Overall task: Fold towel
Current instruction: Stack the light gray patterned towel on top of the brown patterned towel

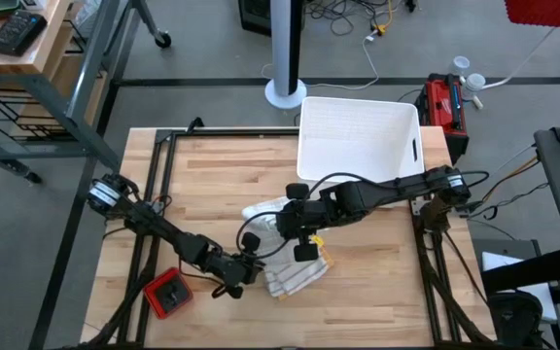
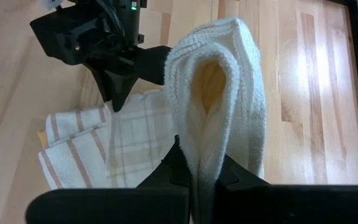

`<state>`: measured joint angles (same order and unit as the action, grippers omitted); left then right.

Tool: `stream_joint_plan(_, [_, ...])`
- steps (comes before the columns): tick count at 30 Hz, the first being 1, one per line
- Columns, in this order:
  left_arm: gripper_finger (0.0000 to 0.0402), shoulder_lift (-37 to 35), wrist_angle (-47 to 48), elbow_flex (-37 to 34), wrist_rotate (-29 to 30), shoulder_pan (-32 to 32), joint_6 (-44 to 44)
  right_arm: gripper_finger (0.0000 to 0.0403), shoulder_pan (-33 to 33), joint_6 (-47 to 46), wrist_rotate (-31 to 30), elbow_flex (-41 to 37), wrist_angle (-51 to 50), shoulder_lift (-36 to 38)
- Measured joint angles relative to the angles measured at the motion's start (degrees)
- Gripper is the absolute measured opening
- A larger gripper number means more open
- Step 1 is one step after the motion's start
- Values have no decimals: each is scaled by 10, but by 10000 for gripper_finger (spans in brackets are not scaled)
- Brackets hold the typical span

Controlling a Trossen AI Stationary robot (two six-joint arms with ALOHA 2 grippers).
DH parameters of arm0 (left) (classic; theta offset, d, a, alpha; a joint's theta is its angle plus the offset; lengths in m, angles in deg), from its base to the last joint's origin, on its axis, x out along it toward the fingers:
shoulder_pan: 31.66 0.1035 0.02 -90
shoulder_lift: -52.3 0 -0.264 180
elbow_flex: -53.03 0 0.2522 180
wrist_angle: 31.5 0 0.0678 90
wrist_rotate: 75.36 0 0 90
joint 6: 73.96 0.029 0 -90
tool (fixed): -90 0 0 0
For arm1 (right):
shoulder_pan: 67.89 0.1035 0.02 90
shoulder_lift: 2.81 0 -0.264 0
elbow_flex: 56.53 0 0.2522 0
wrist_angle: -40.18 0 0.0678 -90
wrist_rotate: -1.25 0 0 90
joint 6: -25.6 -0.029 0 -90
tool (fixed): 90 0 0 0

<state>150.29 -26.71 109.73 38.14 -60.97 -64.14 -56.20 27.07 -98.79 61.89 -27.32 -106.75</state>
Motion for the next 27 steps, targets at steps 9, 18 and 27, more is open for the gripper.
stream_joint_plan(9, [2, -8, -26, 1, 11, 0, -3, 0, 0, 0, 0, 0, 0, 0])
stream_joint_plan(18, [1, -52, -30, 23, 32, 0, 6, 0, 0, -6, -18, 0, 7, 0])
stream_joint_plan(27, [0, -54, -25, 52, 26, -2, 55, 0, 0, 30, -70, 7, 32, 1])
